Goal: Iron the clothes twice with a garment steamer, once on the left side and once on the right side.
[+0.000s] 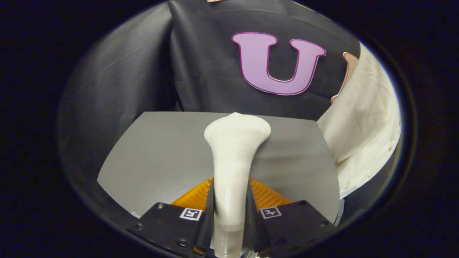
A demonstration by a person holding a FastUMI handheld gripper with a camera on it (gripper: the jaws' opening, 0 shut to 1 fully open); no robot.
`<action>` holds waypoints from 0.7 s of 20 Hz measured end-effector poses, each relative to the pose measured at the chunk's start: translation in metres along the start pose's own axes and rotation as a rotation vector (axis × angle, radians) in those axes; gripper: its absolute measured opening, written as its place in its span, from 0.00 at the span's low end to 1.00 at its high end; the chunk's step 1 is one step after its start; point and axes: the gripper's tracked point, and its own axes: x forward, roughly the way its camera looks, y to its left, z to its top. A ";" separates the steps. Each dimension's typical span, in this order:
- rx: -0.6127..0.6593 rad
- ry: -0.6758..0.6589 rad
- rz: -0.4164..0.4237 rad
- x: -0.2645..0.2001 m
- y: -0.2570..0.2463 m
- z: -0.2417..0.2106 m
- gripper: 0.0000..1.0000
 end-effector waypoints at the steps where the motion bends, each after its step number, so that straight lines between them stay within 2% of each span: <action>1: 0.006 -0.025 0.012 0.000 0.001 0.002 0.44; 4: -0.020 -0.111 0.034 -0.009 0.004 0.009 0.44; 9: 0.086 -0.284 0.020 -0.033 -0.004 0.021 0.42; 14: 0.082 -0.448 0.030 -0.062 -0.005 0.031 0.39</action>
